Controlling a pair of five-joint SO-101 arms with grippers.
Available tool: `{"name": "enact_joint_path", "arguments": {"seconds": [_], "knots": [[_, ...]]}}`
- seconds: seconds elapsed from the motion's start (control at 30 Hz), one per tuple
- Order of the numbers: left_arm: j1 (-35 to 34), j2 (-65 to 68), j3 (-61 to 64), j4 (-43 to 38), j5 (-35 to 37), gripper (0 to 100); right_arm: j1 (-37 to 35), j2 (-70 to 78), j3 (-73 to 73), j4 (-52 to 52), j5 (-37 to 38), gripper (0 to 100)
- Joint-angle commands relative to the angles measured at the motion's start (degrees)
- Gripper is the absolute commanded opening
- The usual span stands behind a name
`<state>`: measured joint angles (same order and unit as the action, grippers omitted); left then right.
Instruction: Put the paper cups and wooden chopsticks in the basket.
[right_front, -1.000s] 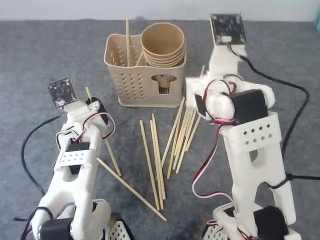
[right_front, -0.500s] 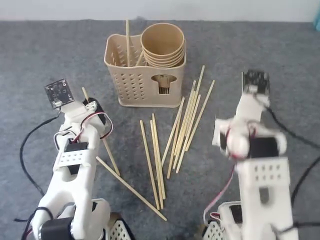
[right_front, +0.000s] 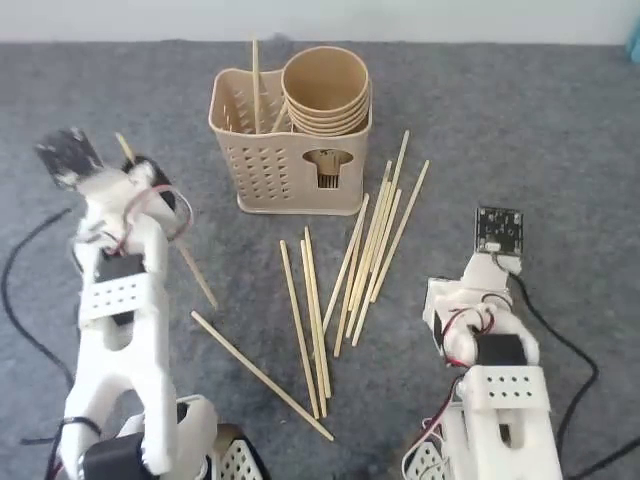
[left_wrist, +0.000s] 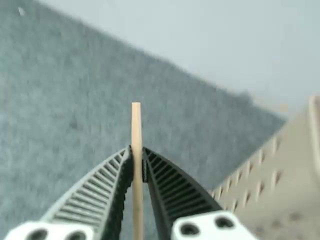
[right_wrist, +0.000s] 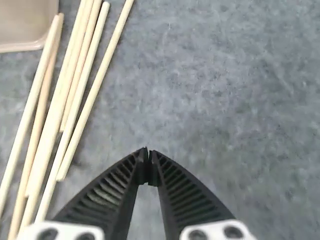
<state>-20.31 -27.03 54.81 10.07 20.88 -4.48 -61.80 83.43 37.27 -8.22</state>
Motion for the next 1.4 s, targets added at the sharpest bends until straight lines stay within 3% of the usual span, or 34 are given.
{"name": "enact_joint_path", "arguments": {"seconds": [0.0, 0.23, 0.7, 0.9, 1.03, 1.37], "knots": [[-0.26, -2.90, -13.67, 5.45, -0.44, 1, 1.45, -2.07, 3.08, -10.15, 0.79, 0.7], [5.36, -2.29, -26.95, 7.12, -0.53, 1, 1.80, -2.07, 3.69, -10.86, 0.35, 0.8], [20.13, -0.70, -30.37, -30.95, -2.46, 1, 1.80, -2.07, 3.78, -10.51, 0.35, 0.8], [22.24, 8.79, -42.59, -23.74, -10.81, 1, 1.80, -2.07, 3.78, -10.68, 0.35, 0.8], [22.07, 14.24, -44.26, -23.65, -12.75, 1, 1.80, -2.07, 3.78, -10.86, 0.35, 0.8], [22.15, 18.73, -33.10, -35.69, -14.15, 2, 1.89, -2.07, 3.78, -10.86, 0.79, 0.8]]}}
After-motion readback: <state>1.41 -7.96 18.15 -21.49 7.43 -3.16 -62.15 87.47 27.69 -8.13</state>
